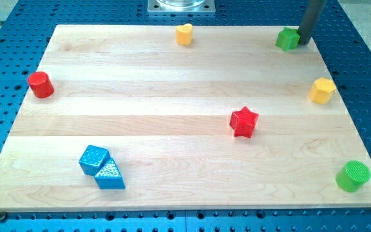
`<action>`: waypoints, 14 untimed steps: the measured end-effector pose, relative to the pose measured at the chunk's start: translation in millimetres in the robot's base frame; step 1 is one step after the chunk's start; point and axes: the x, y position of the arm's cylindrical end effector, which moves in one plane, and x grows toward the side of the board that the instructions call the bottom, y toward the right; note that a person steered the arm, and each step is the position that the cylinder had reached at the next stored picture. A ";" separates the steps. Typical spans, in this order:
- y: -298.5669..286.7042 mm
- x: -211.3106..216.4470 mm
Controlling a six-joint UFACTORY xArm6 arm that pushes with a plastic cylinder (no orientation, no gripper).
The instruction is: Separate the blue blocks from each other
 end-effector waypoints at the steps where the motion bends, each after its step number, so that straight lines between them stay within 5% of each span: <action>1: 0.0 -10.0; 2: 4.7 -12.6; 4: 8.5 61.1; 7: -69.2 99.5; 12: -378.2 206.3; 14: -458.8 259.7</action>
